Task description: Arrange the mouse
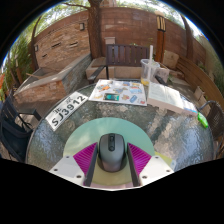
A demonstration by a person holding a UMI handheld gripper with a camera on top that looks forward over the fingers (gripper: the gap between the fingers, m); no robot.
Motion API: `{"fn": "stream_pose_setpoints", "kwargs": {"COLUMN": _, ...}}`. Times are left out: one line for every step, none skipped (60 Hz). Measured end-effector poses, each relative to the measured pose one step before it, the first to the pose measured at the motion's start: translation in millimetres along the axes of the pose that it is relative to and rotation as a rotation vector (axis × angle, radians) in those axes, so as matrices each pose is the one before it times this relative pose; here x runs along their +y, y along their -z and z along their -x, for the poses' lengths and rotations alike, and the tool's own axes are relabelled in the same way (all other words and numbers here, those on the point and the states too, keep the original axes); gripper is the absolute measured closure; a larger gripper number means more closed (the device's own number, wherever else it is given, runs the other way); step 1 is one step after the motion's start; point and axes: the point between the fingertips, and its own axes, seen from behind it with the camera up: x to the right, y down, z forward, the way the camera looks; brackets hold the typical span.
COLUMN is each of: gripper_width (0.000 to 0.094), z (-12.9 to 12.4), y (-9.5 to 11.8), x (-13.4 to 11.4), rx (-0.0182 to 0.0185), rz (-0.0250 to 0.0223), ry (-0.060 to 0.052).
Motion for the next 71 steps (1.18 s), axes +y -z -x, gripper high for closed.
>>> {"fn": "stream_pose_setpoints", "kwargs": {"gripper_width": 0.0339, "z": -0.36, "y": 1.66, "x": -0.77, "rx": 0.00056, "rz": -0.00124, "ry": 0.0028}}
{"fn": "stream_pose_setpoints", "kwargs": {"gripper_width": 0.0284, "z": -0.49, "y": 2.17, "x": -1.02, "rx": 0.00119, "rz": -0.00192, "ry": 0.0045}}
{"fn": "stream_pose_setpoints", "kwargs": {"gripper_width": 0.0216, "z": -0.19, "y": 2.57, "x": -1.3, "rx": 0.00023, "rz": -0.00264, "ry": 0.0061}}
{"fn": "stream_pose_setpoints", "kwargs": {"gripper_width": 0.0142, "z": -0.5, "y": 3.27, "x": -1.52, "rx": 0.00045, "rz": -0.00399, "ry": 0.0069}}
{"fn": "stream_pose_setpoints", "kwargs": {"gripper_width": 0.0068, "z": -0.7, "y": 5.94, "x": -2.62, "rx": 0.00151, "rz": -0.00125, "ry": 0.0041}}
{"fn": "stream_pose_setpoints", "kwargs": {"gripper_width": 0.0076, "z": -0.68, "y": 2.87, "x": -1.36, "rx": 0.00238, "rz": -0.00682, "ry": 0.005}}
{"fn": "stream_pose_setpoints", "kwargs": {"gripper_width": 0.01, "z": -0.62, "y": 4.02, "x": -1.65, "rx": 0.00349, "rz": -0.00617, "ry": 0.0034}}
{"fn": "stream_pose_setpoints", "kwargs": {"gripper_width": 0.011, "z": -0.25, "y": 4.84, "x": -1.38, "rx": 0.00382, "rz": -0.00566, "ry": 0.0026}}
{"fn": "stream_pose_setpoints", "kwargs": {"gripper_width": 0.0102, "z": -0.42, "y": 8.13, "x": -2.82, "rx": 0.00339, "rz": -0.00389, "ry": 0.003}}
{"fn": "stream_pose_setpoints", "kwargs": {"gripper_width": 0.0091, "z": 0.59, "y": 3.83, "x": -0.09, "rx": 0.00402, "rz": -0.00726, "ry": 0.0019}}
{"fn": "stream_pose_setpoints", "kwargs": {"gripper_width": 0.0076, "z": 0.37, "y": 6.37, "x": -1.73, "rx": 0.00328, "rz": -0.00642, "ry": 0.0012}}
{"fn": "stream_pose_setpoints", "kwargs": {"gripper_width": 0.0064, "z": 0.89, "y": 11.17, "x": -4.45, "rx": 0.00341, "rz": -0.00133, "ry": 0.0004}}
{"fn": "stream_pose_setpoints", "kwargs": {"gripper_width": 0.0068, "z": 0.41, "y": 7.08, "x": -1.39, "rx": 0.00336, "rz": -0.00529, "ry": 0.001}}
{"fn": "stream_pose_setpoints", "kwargs": {"gripper_width": 0.0068, "z": 0.8, "y": 6.85, "x": -0.87, "rx": 0.00198, "rz": -0.00367, "ry": 0.0013}}
{"fn": "stream_pose_setpoints", "kwargs": {"gripper_width": 0.0067, "z": 0.56, "y": 7.96, "x": -0.5, "rx": 0.00343, "rz": -0.00235, "ry": 0.0007}}
{"fn": "stream_pose_setpoints", "kwargs": {"gripper_width": 0.0069, "z": 0.51, "y": 8.07, "x": -0.75, "rx": 0.00401, "rz": -0.00329, "ry": -0.0008}}
{"fn": "stream_pose_setpoints", "kwargs": {"gripper_width": 0.0069, "z": 0.89, "y": 8.33, "x": -1.03, "rx": 0.00333, "rz": -0.00475, "ry": -0.0011}}
{"fn": "stream_pose_setpoints", "kwargs": {"gripper_width": 0.0073, "z": 0.73, "y": 10.5, "x": -0.51, "rx": 0.0018, "rz": -0.00487, "ry": -0.001}}
{"fn": "stream_pose_setpoints", "kwargs": {"gripper_width": 0.0074, "z": 1.3, "y": 8.4, "x": -0.39, "rx": 0.00248, "rz": -0.00491, "ry": -0.0009}}
{"fn": "stream_pose_setpoints", "kwargs": {"gripper_width": 0.0073, "z": 1.4, "y": 8.62, "x": -0.23, "rx": 0.00269, "rz": -0.00513, "ry": -0.0006}}
{"fn": "stream_pose_setpoints", "kwargs": {"gripper_width": 0.0078, "z": 1.28, "y": 8.77, "x": -0.34, "rx": 0.00287, "rz": -0.00601, "ry": -0.0004}}
{"fn": "stream_pose_setpoints", "kwargs": {"gripper_width": 0.0078, "z": 1.06, "y": 8.88, "x": -0.05, "rx": 0.00375, "rz": -0.00668, "ry": 0.0002}}
{"fn": "stream_pose_setpoints", "kwargs": {"gripper_width": 0.0081, "z": 0.83, "y": 9.04, "x": -0.02, "rx": 0.00452, "rz": -0.00646, "ry": 0.0011}}
{"fn": "stream_pose_setpoints", "kwargs": {"gripper_width": 0.0079, "z": 0.83, "y": 9.93, "x": -0.19, "rx": 0.00428, "rz": -0.00445, "ry": 0.0014}}
{"fn": "stream_pose_setpoints", "kwargs": {"gripper_width": 0.0077, "z": 0.85, "y": 9.27, "x": 1.03, "rx": 0.00568, "rz": -0.00475, "ry": 0.0009}}
{"fn": "stream_pose_setpoints", "kwargs": {"gripper_width": 0.0078, "z": 1.07, "y": 8.63, "x": 0.91, "rx": 0.00507, "rz": -0.00579, "ry": 0.0015}}
{"fn": "stream_pose_setpoints", "kwargs": {"gripper_width": 0.008, "z": 1.17, "y": 8.61, "x": 1.01, "rx": 0.00401, "rz": -0.00585, "ry": 0.0006}}
{"fn": "stream_pose_setpoints", "kwargs": {"gripper_width": 0.0076, "z": 1.15, "y": 8.58, "x": 1.01, "rx": 0.00387, "rz": -0.00578, "ry": -0.0003}}
{"fn": "stream_pose_setpoints", "kwargs": {"gripper_width": 0.0078, "z": 1.04, "y": 8.09, "x": 0.84, "rx": 0.00447, "rz": -0.00532, "ry": -0.0014}}
{"fn": "stream_pose_setpoints", "kwargs": {"gripper_width": 0.0078, "z": 0.63, "y": 8.29, "x": 1.31, "rx": 0.00481, "rz": -0.00468, "ry": -0.0019}}
{"fn": "stream_pose_setpoints", "kwargs": {"gripper_width": 0.0077, "z": 0.93, "y": 10.81, "x": 1.43, "rx": 0.00541, "rz": -0.0031, "ry": -0.0013}}
{"fn": "stream_pose_setpoints", "kwargs": {"gripper_width": 0.0077, "z": 1.2, "y": 8.0, "x": 1.94, "rx": 0.00525, "rz": -0.00282, "ry": -0.0026}}
{"fn": "stream_pose_setpoints", "kwargs": {"gripper_width": 0.0079, "z": 0.92, "y": 7.87, "x": 1.82, "rx": 0.00507, "rz": -0.00292, "ry": -0.0028}}
{"fn": "stream_pose_setpoints", "kwargs": {"gripper_width": 0.0081, "z": 1.22, "y": 7.75, "x": 1.94, "rx": 0.0041, "rz": -0.00346, "ry": -0.003}}
{"fn": "stream_pose_setpoints", "kwargs": {"gripper_width": 0.0079, "z": 1.26, "y": 7.37, "x": 2.1, "rx": 0.00397, "rz": -0.00368, "ry": -0.0033}}
{"fn": "stream_pose_setpoints", "kwargs": {"gripper_width": 0.0081, "z": 0.9, "y": 7.22, "x": 2.06, "rx": 0.004, "rz": -0.0029, "ry": -0.0032}}
{"fn": "stream_pose_setpoints", "kwargs": {"gripper_width": 0.0079, "z": -0.14, "y": 6.69, "x": 2.85, "rx": 0.00326, "rz": -0.0028, "ry": -0.0024}}
{"fn": "stream_pose_setpoints", "kwargs": {"gripper_width": 0.0079, "z": 1.18, "y": 8.1, "x": 2.72, "rx": 0.00268, "rz": -0.00078, "ry": -0.0008}}
{"fn": "stream_pose_setpoints", "kwargs": {"gripper_width": 0.008, "z": 0.99, "y": 6.33, "x": 2.7, "rx": 0.00263, "rz": -0.00157, "ry": -0.0007}}
{"fn": "stream_pose_setpoints", "kwargs": {"gripper_width": 0.0078, "z": 0.8, "y": 6.72, "x": 2.24, "rx": 0.00317, "rz": -0.00168, "ry": -0.0005}}
{"fn": "stream_pose_setpoints", "kwargs": {"gripper_width": 0.0081, "z": 0.57, "y": 6.16, "x": 2.04, "rx": 0.00329, "rz": -0.00254, "ry": -0.0006}}
{"fn": "stream_pose_setpoints", "kwargs": {"gripper_width": 0.008, "z": 0.67, "y": 6.35, "x": 1.93, "rx": 0.0028, "rz": -0.00272, "ry": -0.001}}
{"fn": "stream_pose_setpoints", "kwargs": {"gripper_width": 0.008, "z": 0.84, "y": 6.09, "x": 2.02, "rx": 0.00212, "rz": -0.00203, "ry": -0.0009}}
{"fn": "stream_pose_setpoints", "kwargs": {"gripper_width": 0.008, "z": 0.78, "y": 5.85, "x": 2.16, "rx": 0.00169, "rz": -0.00142, "ry": -0.0004}}
{"fn": "stream_pose_setpoints", "kwargs": {"gripper_width": 0.008, "z": 1.35, "y": 4.47, "x": 2.56, "rx": 0.00259, "rz": -0.00067, "ry": 0.0009}}
{"fn": "stream_pose_setpoints", "kwargs": {"gripper_width": 0.0081, "z": 0.33, "y": 4.98, "x": 1.61, "rx": 0.00169, "rz": -0.00036, "ry": 0.0}}
{"fn": "stream_pose_setpoints", "kwargs": {"gripper_width": 0.0081, "z": 0.46, "y": 5.02, "x": 1.79, "rx": 0.00153, "rz": -0.00029, "ry": 0.0003}}
{"fn": "stream_pose_setpoints", "kwargs": {"gripper_width": 0.0083, "z": 0.93, "y": 4.33, "x": 1.69, "rx": 0.00097, "rz": -0.00067, "ry": 0.0006}}
{"fn": "stream_pose_setpoints", "kwargs": {"gripper_width": 0.0083, "z": 0.7, "y": 4.6, "x": 1.21, "rx": 0.001, "rz": -0.00126, "ry": 0.0006}}
{"fn": "stream_pose_setpoints", "kwargs": {"gripper_width": 0.0082, "z": 0.64, "y": 4.29, "x": 1.15, "rx": 0.00118, "rz": -0.0018, "ry": 0.0007}}
{"fn": "stream_pose_setpoints", "kwargs": {"gripper_width": 0.0082, "z": 0.45, "y": 4.09, "x": 0.73, "rx": 0.00144, "rz": -0.00178, "ry": 0.0005}}
{"fn": "stream_pose_setpoints", "kwargs": {"gripper_width": 0.0079, "z": 1.32, "y": 1.37, "x": 2.89, "rx": 0.00129, "rz": -0.00121, "ry": -0.0008}}
{"fn": "stream_pose_setpoints", "kwargs": {"gripper_width": 0.0079, "z": 0.09, "y": 3.44, "x": 0.81, "rx": 0.00079, "rz": -0.00017, "ry": 0.0001}}
{"fn": "stream_pose_setpoints", "kwargs": {"gripper_width": 0.0077, "z": 0.0, "y": 3.15, "x": 0.4, "rx": 0.00067, "rz": -0.00103, "ry": 0.0005}}
{"fn": "stream_pose_setpoints", "kwargs": {"gripper_width": 0.0076, "z": -0.08, "y": 2.44, "x": -0.21, "rx": 0.00186, "rz": -0.00397, "ry": 0.0024}}
{"fn": "stream_pose_setpoints", "kwargs": {"gripper_width": 0.0076, "z": -0.1, "y": 2.64, "x": -0.66, "rx": 0.00359, "rz": -0.00613, "ry": 0.0047}}
{"fn": "stream_pose_setpoints", "kwargs": {"gripper_width": 0.0076, "z": -0.4, "y": 2.72, "x": -0.31, "rx": 0.00431, "rz": -0.00534, "ry": 0.0051}}
{"fn": "stream_pose_setpoints", "kwargs": {"gripper_width": 0.0076, "z": -0.12, "y": 2.36, "x": -0.65, "rx": 0.00241, "rz": -0.00458, "ry": 0.0041}}
{"fn": "stream_pose_setpoints", "kwargs": {"gripper_width": 0.0078, "z": -0.12, "y": -0.96, "x": -0.24, "rx": 0.00023, "rz": -0.00386, "ry": 0.0021}}
{"fn": "stream_pose_setpoints", "kwargs": {"gripper_width": 0.0076, "z": 0.93, "y": 2.47, "x": 1.01, "rx": -0.00069, "rz": -0.00212, "ry": 0.0024}}
{"fn": "stream_pose_setpoints", "kwargs": {"gripper_width": 0.0075, "z": 0.64, "y": 1.46, "x": 0.01, "rx": 0.00081, "rz": -0.00172, "ry": 0.0028}}
{"fn": "stream_pose_setpoints", "kwargs": {"gripper_width": 0.0075, "z": 0.35, "y": 1.15, "x": 0.28, "rx": 0.0016, "rz": -0.00105, "ry": 0.0035}}
{"fn": "stream_pose_setpoints", "kwargs": {"gripper_width": 0.0074, "z": 0.33, "y": 0.81, "x": 0.58, "rx": 0.00113, "rz": 0.0003, "ry": 0.0038}}
{"fn": "stream_pose_setpoints", "kwargs": {"gripper_width": 0.0074, "z": 0.23, "y": 0.7, "x": 0.87, "rx": 0.00027, "rz": 0.00205, "ry": 0.0043}}
{"fn": "stream_pose_setpoints", "kwargs": {"gripper_width": 0.0074, "z": 0.24, "y": 0.8, "x": 1.0, "rx": -0.00021, "rz": 0.00251, "ry": 0.0037}}
{"fn": "stream_pose_setpoints", "kwargs": {"gripper_width": 0.0075, "z": 0.51, "y": 0.61, "x": 0.99, "rx": -0.00081, "rz": 0.00207, "ry": 0.0031}}
{"fn": "stream_pose_setpoints", "kwargs": {"gripper_width": 0.0075, "z": 0.61, "y": -2.19, "x": 1.56, "rx": -0.00071, "rz": 0.00037, "ry": 0.0013}}
{"fn": "stream_pose_setpoints", "kwargs": {"gripper_width": 0.0076, "z": 0.56, "y": 0.84, "x": 0.34, "rx": -0.00026, "rz": 0.00065, "ry": -0.0008}}
{"fn": "stream_pose_setpoints", "kwargs": {"gripper_width": 0.0075, "z": 0.76, "y": 0.93, "x": 0.03, "rx": -0.00069, "rz": 0.0002, "ry": -0.0013}}
{"fn": "stream_pose_setpoints", "kwargs": {"gripper_width": 0.0073, "z": 0.69, "y": 0.75, "x": -0.2, "rx": -0.00169, "rz": -0.00015, "ry": -0.001}}
{"fn": "stream_pose_setpoints", "kwargs": {"gripper_width": 0.0073, "z": 1.02, "y": 0.58, "x": -0.2, "rx": -0.00259, "rz": -0.00056, "ry": -0.0019}}
